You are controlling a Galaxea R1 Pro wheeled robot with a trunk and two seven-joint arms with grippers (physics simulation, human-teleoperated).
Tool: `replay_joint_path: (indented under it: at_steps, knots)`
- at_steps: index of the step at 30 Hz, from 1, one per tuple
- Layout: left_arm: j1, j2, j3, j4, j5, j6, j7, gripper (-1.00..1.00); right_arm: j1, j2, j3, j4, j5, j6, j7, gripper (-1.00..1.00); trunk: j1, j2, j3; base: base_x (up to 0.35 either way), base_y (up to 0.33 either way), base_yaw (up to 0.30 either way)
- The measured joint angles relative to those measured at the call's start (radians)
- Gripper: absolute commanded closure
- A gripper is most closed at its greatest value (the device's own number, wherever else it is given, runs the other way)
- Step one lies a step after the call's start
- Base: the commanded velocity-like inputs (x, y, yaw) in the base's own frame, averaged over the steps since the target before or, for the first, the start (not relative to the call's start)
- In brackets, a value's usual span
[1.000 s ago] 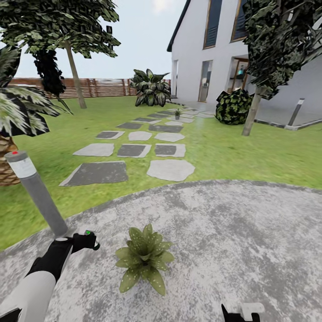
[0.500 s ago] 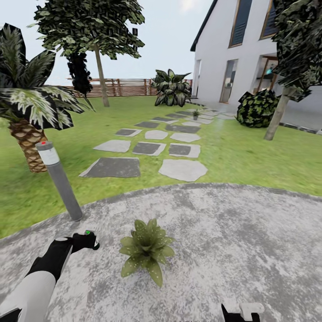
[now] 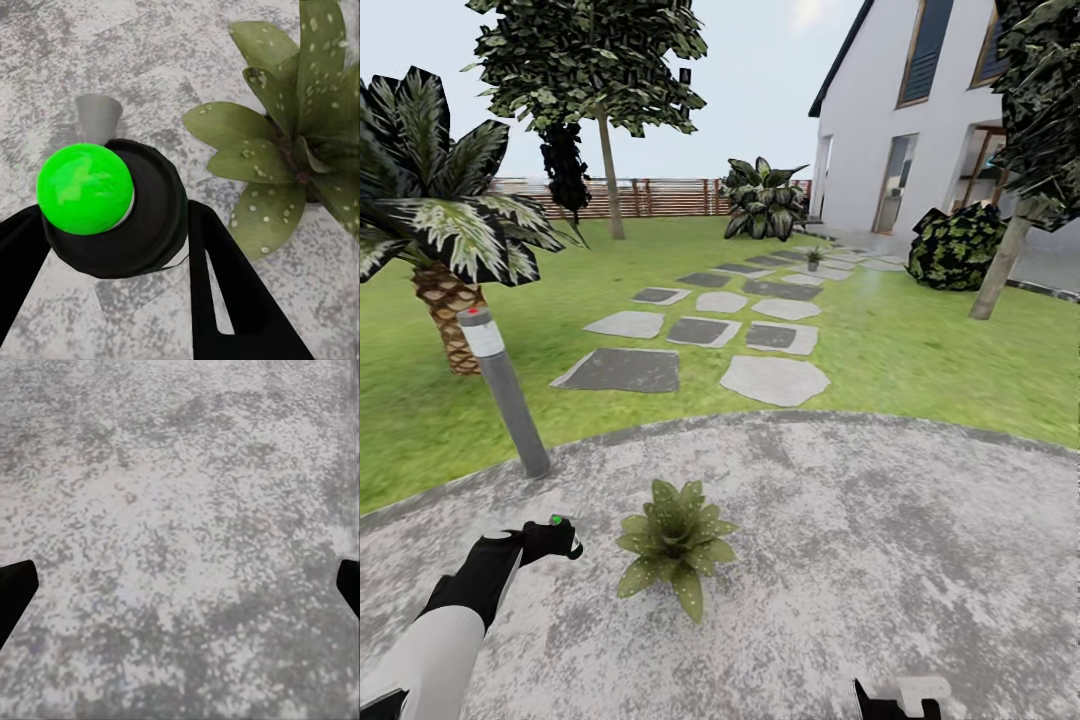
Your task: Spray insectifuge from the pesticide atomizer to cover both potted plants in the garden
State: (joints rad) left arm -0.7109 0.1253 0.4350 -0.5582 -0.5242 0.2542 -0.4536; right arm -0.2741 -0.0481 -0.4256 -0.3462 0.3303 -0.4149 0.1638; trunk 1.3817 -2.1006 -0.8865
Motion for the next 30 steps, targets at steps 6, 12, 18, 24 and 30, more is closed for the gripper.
replay_joint_path:
  at_steps: [6,12,18,24,30]
  knots:
    - [0.000,0.000,0.000,0.000,0.000,0.000,0.000,1.00,0.000,0.000,0.000,0.000,0.000,0.000,-0.001,-1.00,0.000,0.000,0.000,-0.108,-0.268,0.025]
    - [0.000,0.000,0.000,0.000,0.000,0.000,0.000,1.00,-0.001,0.000,0.000,0.002,0.000,0.000,-0.001,-1.00,0.000,0.000,0.003,-0.166,-0.246,0.220]
    - [0.000,-0.005,0.000,0.019,0.002,-0.003,-0.001,1.00,0.000,0.000,0.000,0.001,0.000,0.000,0.000,-1.00,0.000,0.000,0.008,-0.158,-0.147,0.185]
    - [0.000,0.006,-0.066,0.126,-0.089,-0.132,-0.052,1.00,-0.001,-0.005,0.182,-0.042,0.160,0.004,0.010,-1.00,0.000,0.000,0.008,-0.004,-0.004,0.007]
    - [0.000,0.003,-0.199,0.146,-0.221,-0.143,-0.265,1.00,-0.081,-0.001,0.336,-0.114,0.292,0.016,0.212,-1.00,0.000,0.000,0.008,0.000,0.000,0.000]
